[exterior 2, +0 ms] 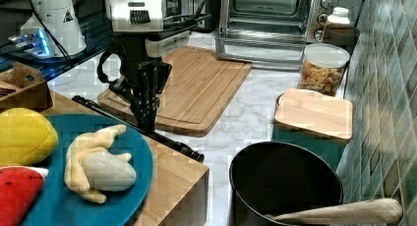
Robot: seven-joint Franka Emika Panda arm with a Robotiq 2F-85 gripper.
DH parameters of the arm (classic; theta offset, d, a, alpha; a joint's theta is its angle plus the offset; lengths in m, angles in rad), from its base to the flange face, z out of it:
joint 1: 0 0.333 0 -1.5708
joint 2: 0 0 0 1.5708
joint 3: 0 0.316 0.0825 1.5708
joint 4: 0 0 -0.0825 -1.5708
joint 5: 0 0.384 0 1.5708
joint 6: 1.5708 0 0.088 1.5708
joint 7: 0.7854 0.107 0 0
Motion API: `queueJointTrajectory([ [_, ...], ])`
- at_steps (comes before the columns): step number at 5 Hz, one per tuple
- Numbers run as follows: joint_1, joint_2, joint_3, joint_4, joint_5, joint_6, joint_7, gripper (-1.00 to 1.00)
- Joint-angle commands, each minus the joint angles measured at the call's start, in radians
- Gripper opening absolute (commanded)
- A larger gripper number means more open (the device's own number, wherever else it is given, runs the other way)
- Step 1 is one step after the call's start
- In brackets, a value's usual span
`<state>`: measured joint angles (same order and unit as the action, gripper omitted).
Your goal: Close the drawer.
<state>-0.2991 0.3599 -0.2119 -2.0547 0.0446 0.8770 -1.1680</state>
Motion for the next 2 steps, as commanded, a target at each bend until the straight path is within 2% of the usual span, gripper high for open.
queueJointTrajectory([
  [1, -0.084, 0.044, -0.160, 0.117, -0.072, 0.002, 0.006, -1.00],
  [2, -0.084, 0.044, -0.160, 0.117, -0.072, 0.002, 0.007, -1.00],
])
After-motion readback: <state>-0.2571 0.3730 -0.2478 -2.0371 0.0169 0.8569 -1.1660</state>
